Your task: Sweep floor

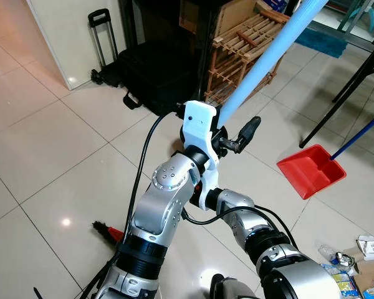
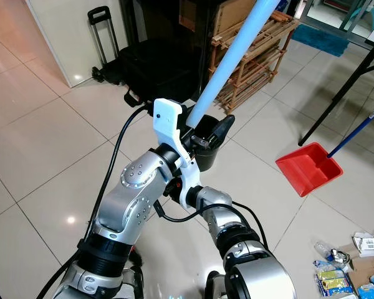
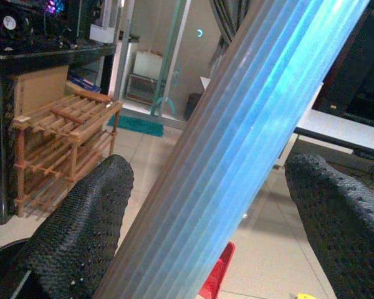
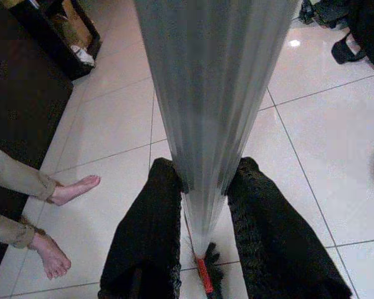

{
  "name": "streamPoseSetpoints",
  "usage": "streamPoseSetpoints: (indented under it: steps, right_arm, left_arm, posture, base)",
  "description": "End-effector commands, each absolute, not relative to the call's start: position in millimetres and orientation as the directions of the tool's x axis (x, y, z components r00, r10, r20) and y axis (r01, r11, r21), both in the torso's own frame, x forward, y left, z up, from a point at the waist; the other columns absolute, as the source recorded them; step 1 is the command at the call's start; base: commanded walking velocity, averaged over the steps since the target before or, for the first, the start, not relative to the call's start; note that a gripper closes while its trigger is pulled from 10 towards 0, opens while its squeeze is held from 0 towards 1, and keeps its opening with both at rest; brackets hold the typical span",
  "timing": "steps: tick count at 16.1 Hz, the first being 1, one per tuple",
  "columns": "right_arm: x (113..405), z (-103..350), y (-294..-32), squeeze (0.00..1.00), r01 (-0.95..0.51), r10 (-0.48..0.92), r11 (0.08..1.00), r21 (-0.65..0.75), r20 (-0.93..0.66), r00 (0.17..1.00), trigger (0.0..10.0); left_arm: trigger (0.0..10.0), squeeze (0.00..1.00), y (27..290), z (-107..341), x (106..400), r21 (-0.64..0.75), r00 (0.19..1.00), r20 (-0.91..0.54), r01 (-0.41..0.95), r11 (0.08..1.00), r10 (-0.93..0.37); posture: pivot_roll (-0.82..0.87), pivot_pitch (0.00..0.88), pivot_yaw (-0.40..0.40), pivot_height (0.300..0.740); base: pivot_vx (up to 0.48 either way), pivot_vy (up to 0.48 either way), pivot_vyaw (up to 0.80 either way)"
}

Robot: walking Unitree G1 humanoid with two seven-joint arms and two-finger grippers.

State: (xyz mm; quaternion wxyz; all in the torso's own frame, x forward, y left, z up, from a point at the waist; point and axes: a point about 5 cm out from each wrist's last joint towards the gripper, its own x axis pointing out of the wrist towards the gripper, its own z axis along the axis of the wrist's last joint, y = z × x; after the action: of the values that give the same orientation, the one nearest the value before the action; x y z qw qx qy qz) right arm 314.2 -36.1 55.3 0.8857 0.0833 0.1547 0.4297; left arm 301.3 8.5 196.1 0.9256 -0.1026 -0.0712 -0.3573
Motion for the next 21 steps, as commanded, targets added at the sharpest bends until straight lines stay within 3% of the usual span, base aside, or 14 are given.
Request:
streamPoseSetpoints:
  steps: [1,3,5,7,18,21]
  right_arm:
    - [316,62,-30,0.00,-0.756,0.801,0.599,0.264,-0.176,0.573,10.0]
    - [315,62,-29,0.00,-0.756,0.800,0.600,0.262,-0.178,0.573,10.0]
    - [331,62,-54,0.00,-0.651,0.688,0.725,0.222,-0.242,0.684,10.0]
    - [334,62,-62,0.00,-0.616,0.653,0.757,0.218,-0.246,0.716,10.0]
    - [339,66,-66,0.00,-0.592,0.630,0.776,0.215,-0.236,0.740,10.0]
    - [344,72,-71,0.00,-0.593,0.625,0.780,0.200,-0.220,0.749,10.0]
  left_arm:
    - [10.0,0.00,-1,198,295,-0.138,0.698,0.208,0.715,0.686,-0.685]
    - [10.0,0.00,-4,197,291,-0.121,0.665,0.196,0.745,0.656,-0.720]
    - [10.0,0.00,82,216,291,0.087,0.697,0.140,0.699,0.710,-0.703]
    - [10.0,0.00,105,224,296,0.122,0.768,0.148,0.611,0.782,-0.623]
    - [10.0,0.00,110,224,294,0.120,0.788,0.092,0.598,0.793,-0.608]
    - [10.0,0.00,110,236,284,0.083,0.728,0.155,0.664,0.743,-0.668]
  posture:
    - [0.08,0.151,-0.007,0.740]
    - [0.08,0.151,-0.007,0.740]
    - [0.11,0.144,-0.012,0.740]
    - [0.11,0.146,-0.010,0.740]
    - [0.10,0.137,-0.005,0.740]
    - [0.10,0.133,-0.005,0.740]
  base:
    - [0.000,0.000,0.00]
    - [0.000,0.000,0.00]
    - [0.000,0.000,0.00]
    - [0.000,0.000,0.00]
    - [0.000,0.000,0.00]
    - [0.000,0.000,0.00]
